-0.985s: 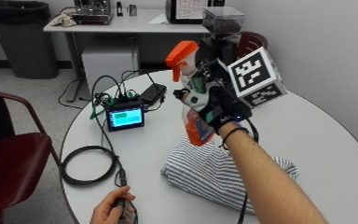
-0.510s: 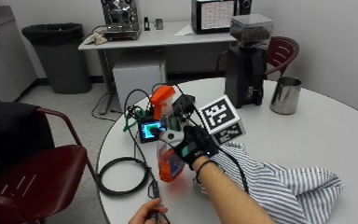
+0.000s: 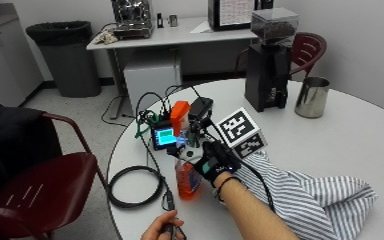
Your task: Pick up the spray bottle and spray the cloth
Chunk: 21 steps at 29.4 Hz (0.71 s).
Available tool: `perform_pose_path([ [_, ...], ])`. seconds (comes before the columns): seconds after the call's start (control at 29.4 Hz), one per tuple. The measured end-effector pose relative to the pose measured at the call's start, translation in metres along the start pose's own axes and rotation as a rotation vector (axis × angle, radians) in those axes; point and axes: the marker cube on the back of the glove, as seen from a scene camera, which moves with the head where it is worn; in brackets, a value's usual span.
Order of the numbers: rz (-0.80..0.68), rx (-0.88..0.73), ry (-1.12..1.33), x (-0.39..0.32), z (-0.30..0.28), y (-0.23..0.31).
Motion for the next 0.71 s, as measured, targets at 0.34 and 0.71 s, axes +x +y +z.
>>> perform_pose_path([
  [0.34, -0.148, 0.007, -0.127, -0.040, -0.030, 0.013],
  [0.71, -0.194, 0.039, -0.166, -0.031, -0.069, 0.068],
])
